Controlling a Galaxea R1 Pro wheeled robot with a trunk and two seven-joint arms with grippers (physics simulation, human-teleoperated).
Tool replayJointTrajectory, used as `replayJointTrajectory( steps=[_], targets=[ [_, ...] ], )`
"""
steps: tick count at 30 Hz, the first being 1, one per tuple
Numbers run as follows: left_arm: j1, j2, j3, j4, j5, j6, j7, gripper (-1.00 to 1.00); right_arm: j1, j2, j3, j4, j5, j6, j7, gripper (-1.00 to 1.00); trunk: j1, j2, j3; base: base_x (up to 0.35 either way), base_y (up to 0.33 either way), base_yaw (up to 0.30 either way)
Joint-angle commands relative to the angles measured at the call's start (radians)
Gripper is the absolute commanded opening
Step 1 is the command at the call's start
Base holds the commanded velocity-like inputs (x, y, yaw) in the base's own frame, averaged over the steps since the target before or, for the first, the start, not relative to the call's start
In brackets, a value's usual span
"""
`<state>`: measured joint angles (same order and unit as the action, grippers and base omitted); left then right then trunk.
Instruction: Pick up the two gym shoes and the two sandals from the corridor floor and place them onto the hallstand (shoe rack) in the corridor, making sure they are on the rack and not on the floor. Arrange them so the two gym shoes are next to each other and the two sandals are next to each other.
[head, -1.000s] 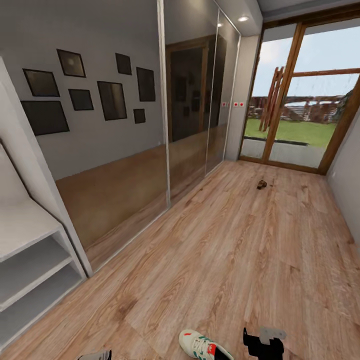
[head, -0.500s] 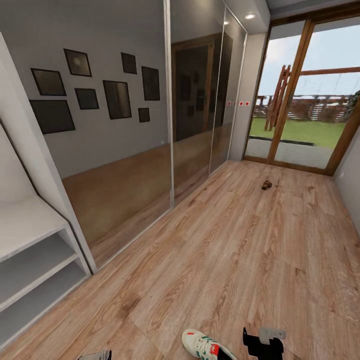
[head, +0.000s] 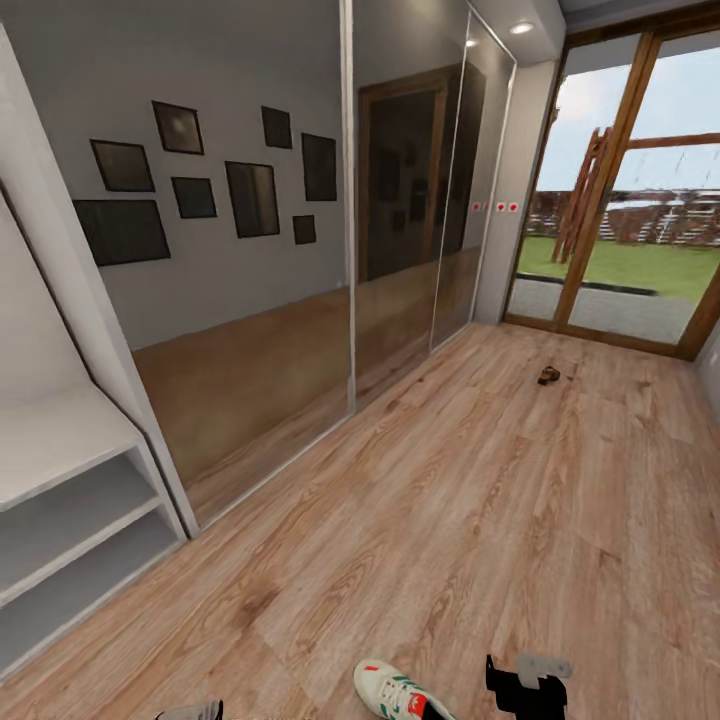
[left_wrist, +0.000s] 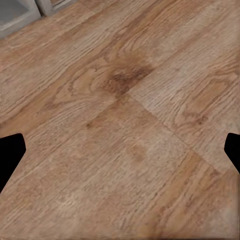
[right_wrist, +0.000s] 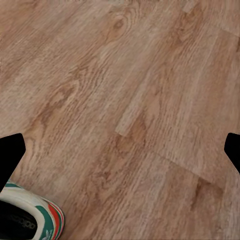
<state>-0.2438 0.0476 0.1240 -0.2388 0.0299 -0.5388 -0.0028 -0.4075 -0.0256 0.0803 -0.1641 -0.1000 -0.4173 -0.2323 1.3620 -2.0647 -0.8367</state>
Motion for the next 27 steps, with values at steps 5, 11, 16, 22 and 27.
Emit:
replayJointTrajectory(
  steps=[5, 11, 16, 22, 27],
  targets=[
    [0.000, 0.000, 0.000, 0.001, 0.004, -0.004, 0.000, 1.00, 0.000, 0.000, 0.009, 0.001, -0.010, -0.003, -0.002, 1.00, 0.000, 0.000, -0.001, 0.000, -0.273, 0.267],
    [0.000, 0.000, 0.000, 0.001, 0.004, -0.004, 0.000, 1.00, 0.000, 0.000, 0.009, 0.001, -0.010, -0.003, -0.002, 1.00, 0.000, 0.000, -0.001, 0.000, -0.276, 0.276],
    [0.000, 0.000, 0.000, 0.001, 0.004, -0.004, 0.000, 1.00, 0.000, 0.000, 0.009, 0.001, -0.010, -0.003, -0.002, 1.00, 0.000, 0.000, -0.001, 0.000, -0.266, 0.278],
    [0.000, 0.000, 0.000, 0.001, 0.005, -0.004, 0.000, 1.00, 0.000, 0.000, 0.009, 0.001, -0.010, -0.003, -0.002, 1.00, 0.000, 0.000, -0.001, 0.000, -0.199, 0.279],
    [-0.001, 0.000, 0.000, 0.001, 0.005, -0.004, 0.000, 1.00, 0.000, 0.000, 0.009, 0.001, -0.010, -0.003, -0.002, 1.00, 0.000, 0.000, -0.001, 0.000, -0.078, 0.279]
  ],
)
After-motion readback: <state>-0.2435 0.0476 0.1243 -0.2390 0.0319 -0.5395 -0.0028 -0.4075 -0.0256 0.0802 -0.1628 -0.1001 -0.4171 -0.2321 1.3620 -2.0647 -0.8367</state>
